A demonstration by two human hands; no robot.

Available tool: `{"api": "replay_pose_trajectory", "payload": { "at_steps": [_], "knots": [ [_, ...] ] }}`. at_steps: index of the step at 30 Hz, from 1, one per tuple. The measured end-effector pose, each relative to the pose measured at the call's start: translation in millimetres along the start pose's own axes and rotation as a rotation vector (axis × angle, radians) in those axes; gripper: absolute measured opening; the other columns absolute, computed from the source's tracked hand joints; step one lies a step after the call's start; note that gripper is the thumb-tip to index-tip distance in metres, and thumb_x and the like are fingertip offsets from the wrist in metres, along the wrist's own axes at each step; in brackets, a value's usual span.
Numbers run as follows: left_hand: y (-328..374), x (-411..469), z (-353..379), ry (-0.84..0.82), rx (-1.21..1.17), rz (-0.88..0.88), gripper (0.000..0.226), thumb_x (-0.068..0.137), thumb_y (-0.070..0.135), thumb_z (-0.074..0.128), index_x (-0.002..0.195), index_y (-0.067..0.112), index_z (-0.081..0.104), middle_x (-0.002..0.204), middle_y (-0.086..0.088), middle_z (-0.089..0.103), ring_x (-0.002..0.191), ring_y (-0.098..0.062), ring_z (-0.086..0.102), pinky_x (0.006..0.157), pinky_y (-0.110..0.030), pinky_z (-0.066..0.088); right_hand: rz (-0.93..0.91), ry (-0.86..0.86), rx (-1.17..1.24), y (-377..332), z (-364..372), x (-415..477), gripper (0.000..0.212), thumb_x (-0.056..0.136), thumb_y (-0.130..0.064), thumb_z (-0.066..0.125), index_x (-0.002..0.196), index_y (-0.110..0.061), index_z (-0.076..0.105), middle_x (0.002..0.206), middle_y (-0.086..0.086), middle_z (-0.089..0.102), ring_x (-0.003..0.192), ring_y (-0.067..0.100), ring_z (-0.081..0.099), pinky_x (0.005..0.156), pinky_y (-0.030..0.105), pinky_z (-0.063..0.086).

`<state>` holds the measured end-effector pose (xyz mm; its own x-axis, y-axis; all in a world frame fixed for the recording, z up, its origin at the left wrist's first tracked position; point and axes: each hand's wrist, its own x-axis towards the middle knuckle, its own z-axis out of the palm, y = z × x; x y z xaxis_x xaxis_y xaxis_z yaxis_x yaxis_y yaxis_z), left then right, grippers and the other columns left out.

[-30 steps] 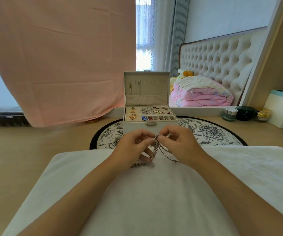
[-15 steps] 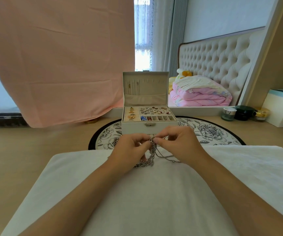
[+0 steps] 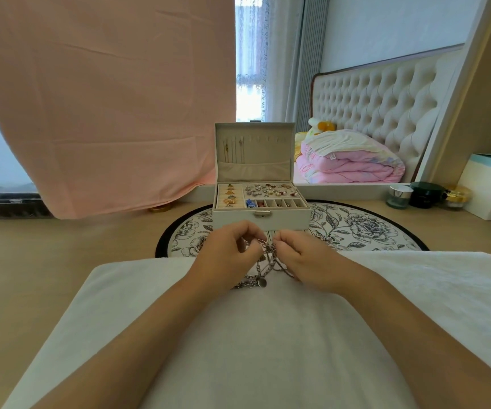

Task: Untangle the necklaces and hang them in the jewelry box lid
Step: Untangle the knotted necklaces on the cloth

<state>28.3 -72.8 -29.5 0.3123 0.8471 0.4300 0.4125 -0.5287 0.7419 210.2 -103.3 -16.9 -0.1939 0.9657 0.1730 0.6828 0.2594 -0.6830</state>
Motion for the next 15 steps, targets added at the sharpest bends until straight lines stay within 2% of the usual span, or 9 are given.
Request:
{"api": "replay_pose_trajectory", "payload": {
  "at_steps": [3, 6, 9, 10, 12, 13, 15],
  "knots": [
    [-0.5, -0.9, -1.6, -0.042, -0.01, 0.003, 0.022, 0.098, 0.015, 0.051, 0.096, 0.034, 0.062, 0.078, -0.01, 0.065, 0.056, -0.01, 0.045, 0.055, -0.033, 0.042, -0.012, 0.005, 0.033, -2.2, -1.3, -0.4, 0.034, 0.105, -0.026, 0.041, 0.072, -0.017, 0.045, 0.058, -0.004, 0.045, 0.053, 0.01, 0.04, 0.058, 0.034, 0.037],
    [-4.9, -2.5, -3.4, -0.167, 0.014, -0.026, 0.022, 0.102, 0.018, 0.044, 0.103, 0.037, 0.055, 0.067, 0.006, 0.055, 0.054, -0.008, 0.041, 0.054, -0.032, 0.039, 0.011, 0.024, 0.146, -1.0, -2.6, -0.1, 0.03, 0.103, -0.031, 0.051, 0.079, -0.015, 0.058, 0.059, 0.006, 0.051, 0.056, 0.018, 0.049, 0.059, 0.035, 0.043],
    [-5.7, -3.8, -3.3, -0.213, 0.065, -0.045, 0.023, 0.102, 0.02, 0.044, 0.106, 0.037, 0.059, 0.073, 0.01, 0.06, 0.056, -0.009, 0.048, 0.059, -0.038, 0.045, 0.023, 0.078, 0.232, 2.5, -2.3, 1.6, 0.015, 0.098, -0.026, 0.063, 0.086, -0.021, 0.07, 0.054, -0.006, 0.054, 0.054, 0.014, 0.051, 0.058, 0.031, 0.045],
    [-4.2, -3.9, -2.7, -0.197, 0.072, -0.03, 0.023, 0.103, 0.023, 0.045, 0.107, 0.038, 0.062, 0.079, 0.01, 0.063, 0.063, -0.009, 0.054, 0.065, -0.04, 0.049, 0.026, 0.097, 0.235, 2.9, -2.3, 2.2, 0.015, 0.097, -0.025, 0.064, 0.084, -0.022, 0.07, 0.052, -0.011, 0.055, 0.053, 0.011, 0.051, 0.058, 0.029, 0.045],
    [0.6, -4.2, -2.1, -0.118, 0.063, 0.014, 0.023, 0.102, 0.027, 0.051, 0.108, 0.037, 0.07, 0.09, 0.01, 0.067, 0.082, -0.008, 0.061, 0.079, -0.039, 0.053, 0.031, 0.11, 0.259, 3.4, -2.4, 3.0, 0.018, 0.099, -0.026, 0.062, 0.084, -0.019, 0.07, 0.053, -0.007, 0.056, 0.053, 0.012, 0.052, 0.06, 0.031, 0.047],
    [2.6, -3.9, -2.3, -0.07, 0.038, 0.022, 0.021, 0.101, 0.029, 0.055, 0.108, 0.036, 0.073, 0.092, 0.011, 0.069, 0.086, -0.009, 0.063, 0.082, -0.038, 0.053, 0.035, 0.108, 0.291, 3.7, -2.6, 3.4, 0.019, 0.099, -0.026, 0.061, 0.085, -0.016, 0.069, 0.055, -0.003, 0.055, 0.053, 0.014, 0.052, 0.063, 0.036, 0.049],
    [3.9, -3.3, -3.1, -0.011, -0.052, -0.008, 0.016, 0.096, 0.033, 0.064, 0.106, 0.037, 0.076, 0.087, 0.012, 0.074, 0.081, -0.013, 0.067, 0.079, -0.038, 0.057, 0.043, 0.111, 0.323, 4.3, -1.9, 4.8, 0.019, 0.099, -0.026, 0.06, 0.087, -0.014, 0.069, 0.056, 0.0, 0.053, 0.052, 0.015, 0.051, 0.066, 0.046, 0.054]
  ]
}}
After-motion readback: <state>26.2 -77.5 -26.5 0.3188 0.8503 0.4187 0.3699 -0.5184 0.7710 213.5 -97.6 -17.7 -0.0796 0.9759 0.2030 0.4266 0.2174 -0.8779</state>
